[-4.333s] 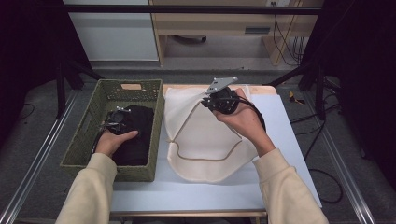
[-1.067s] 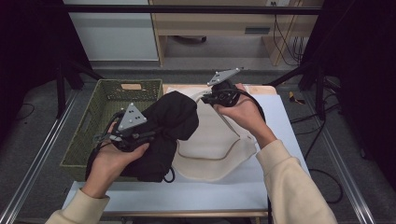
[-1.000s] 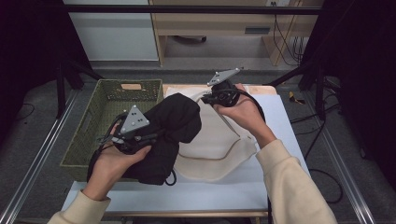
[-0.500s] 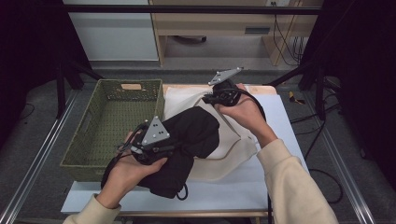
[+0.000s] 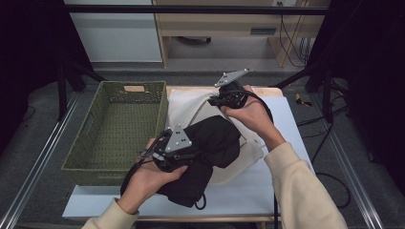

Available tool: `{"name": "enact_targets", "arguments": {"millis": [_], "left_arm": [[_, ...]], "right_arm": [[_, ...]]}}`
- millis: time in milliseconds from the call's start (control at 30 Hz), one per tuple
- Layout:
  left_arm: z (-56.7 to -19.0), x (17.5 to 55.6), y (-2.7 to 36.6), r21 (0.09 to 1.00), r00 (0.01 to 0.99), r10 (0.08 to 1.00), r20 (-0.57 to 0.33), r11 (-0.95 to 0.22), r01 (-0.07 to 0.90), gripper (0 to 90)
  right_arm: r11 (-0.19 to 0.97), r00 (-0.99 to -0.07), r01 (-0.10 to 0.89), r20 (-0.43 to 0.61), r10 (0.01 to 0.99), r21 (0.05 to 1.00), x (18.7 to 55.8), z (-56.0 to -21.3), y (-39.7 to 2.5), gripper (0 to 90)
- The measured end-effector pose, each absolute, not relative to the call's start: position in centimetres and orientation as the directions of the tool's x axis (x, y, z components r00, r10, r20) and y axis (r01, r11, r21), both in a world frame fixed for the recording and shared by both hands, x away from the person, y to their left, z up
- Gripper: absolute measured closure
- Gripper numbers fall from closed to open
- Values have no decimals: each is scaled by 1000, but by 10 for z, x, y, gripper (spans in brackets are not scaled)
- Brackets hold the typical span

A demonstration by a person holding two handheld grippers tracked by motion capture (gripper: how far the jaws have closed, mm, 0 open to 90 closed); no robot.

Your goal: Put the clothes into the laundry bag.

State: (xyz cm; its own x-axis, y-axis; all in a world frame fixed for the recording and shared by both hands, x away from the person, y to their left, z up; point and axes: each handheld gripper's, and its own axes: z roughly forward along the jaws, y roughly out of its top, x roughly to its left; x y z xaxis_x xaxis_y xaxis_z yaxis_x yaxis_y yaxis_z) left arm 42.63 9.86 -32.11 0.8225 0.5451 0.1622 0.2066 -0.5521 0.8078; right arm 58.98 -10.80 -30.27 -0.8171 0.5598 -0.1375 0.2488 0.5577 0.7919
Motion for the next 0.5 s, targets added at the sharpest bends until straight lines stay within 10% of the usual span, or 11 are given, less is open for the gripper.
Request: {"name": "enact_targets", "arguments": {"millis": [500], "left_arm": [[-343, 438, 75, 810, 817, 561, 136, -538, 235, 647]], "right_arm": [[560, -815, 240, -149, 560, 793, 586, -301, -114, 867]]}}
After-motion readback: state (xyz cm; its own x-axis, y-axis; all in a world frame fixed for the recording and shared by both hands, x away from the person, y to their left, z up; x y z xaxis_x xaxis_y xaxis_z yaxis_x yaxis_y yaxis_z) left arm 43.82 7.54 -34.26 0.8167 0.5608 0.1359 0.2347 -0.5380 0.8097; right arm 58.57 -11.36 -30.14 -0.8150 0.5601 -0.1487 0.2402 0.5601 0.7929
